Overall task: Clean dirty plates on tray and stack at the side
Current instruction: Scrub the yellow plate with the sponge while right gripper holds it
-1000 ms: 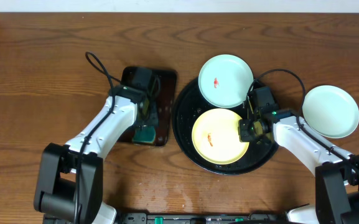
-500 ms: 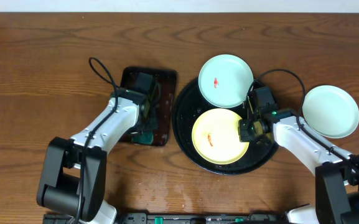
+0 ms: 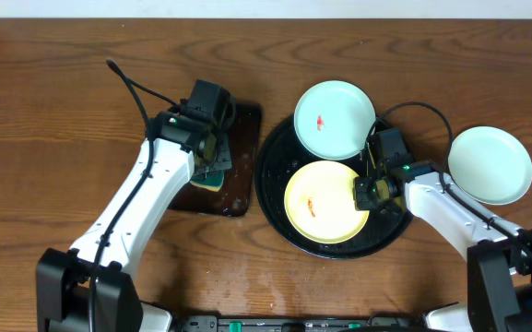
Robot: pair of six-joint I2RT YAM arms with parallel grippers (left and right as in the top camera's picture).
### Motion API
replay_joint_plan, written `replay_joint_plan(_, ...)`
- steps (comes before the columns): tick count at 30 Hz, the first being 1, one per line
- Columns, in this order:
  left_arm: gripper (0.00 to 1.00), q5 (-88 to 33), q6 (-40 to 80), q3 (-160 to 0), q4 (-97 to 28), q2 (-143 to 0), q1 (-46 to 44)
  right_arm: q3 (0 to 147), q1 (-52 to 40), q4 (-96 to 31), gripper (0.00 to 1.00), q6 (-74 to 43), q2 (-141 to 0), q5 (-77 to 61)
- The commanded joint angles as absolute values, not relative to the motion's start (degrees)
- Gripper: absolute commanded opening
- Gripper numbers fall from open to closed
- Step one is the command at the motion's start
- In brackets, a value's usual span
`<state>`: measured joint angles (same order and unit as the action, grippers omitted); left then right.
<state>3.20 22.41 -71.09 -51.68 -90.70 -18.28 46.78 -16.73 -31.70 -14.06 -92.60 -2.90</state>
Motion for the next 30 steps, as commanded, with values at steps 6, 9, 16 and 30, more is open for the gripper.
replay_joint_plan(6, 0.08, -11.79, 23.18, -71.59, -50.70, -90.78, -19.07, 45.91, -16.56, -31.46, 0.01, -14.76, -93.95, -2.00)
replay_joint_plan(9, 0.07, -18.20, 23.24, -71.59, -48.42, -90.83, -21.52, 45.91, -16.56, -31.44, 0.01, -14.72, -93.95, -2.13)
replay_joint_plan(16, 0.08, -15.29, 29.17, -70.57, -41.82, -92.58, -32.27, 45.89, -16.60, -30.61, 0.01, -13.02, -94.00, -3.49)
replay_joint_plan(30, 0.07, -16.05, 42.13, -69.91, -28.03, -109.82, -46.76, 45.89, -16.60, -31.64, 0.01, -13.69, -94.00, -3.51)
